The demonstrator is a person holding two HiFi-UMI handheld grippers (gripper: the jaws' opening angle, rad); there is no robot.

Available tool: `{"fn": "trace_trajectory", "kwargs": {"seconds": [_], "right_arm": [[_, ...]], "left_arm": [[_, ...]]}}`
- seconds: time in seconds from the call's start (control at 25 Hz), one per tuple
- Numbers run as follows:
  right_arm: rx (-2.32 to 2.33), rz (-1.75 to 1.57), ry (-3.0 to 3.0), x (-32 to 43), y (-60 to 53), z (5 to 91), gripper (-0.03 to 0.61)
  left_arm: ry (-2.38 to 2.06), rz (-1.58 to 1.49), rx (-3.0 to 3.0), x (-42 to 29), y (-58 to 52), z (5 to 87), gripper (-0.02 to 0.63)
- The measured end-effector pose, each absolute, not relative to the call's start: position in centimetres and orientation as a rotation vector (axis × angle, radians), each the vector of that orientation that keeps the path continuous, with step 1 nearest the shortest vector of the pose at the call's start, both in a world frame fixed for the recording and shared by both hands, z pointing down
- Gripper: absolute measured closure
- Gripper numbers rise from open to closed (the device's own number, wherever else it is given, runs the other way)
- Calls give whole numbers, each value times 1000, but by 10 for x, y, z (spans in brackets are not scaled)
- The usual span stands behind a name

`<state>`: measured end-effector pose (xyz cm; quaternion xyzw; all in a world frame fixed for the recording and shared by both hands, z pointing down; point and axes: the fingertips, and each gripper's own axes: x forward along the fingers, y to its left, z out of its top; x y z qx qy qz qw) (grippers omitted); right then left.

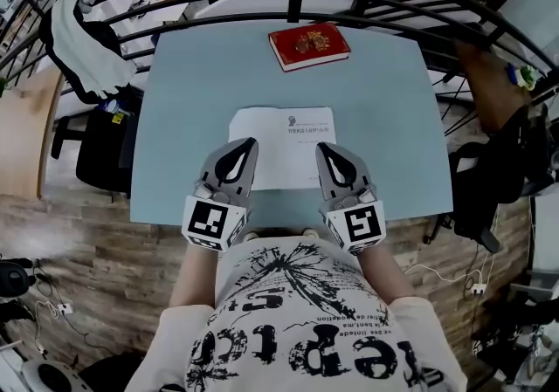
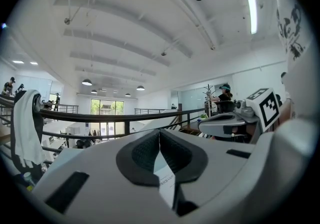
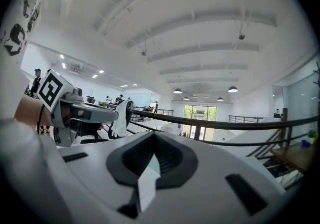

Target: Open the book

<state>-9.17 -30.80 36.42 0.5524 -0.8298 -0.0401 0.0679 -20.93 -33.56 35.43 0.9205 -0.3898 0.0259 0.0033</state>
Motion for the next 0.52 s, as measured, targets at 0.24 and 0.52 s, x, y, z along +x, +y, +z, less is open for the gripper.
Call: {"fn": "trace_trajectory", "kwargs": {"seconds": [0.24, 0.52], "right_arm": [[1636, -129, -2506, -96, -309, 365, 572], [1618, -102, -2500, -99, -311, 370, 571]], "left_arm": [[-1241, 99, 2880, -210, -335, 358, 594], [-1245, 139, 2885, -211, -334, 359, 594]]}}
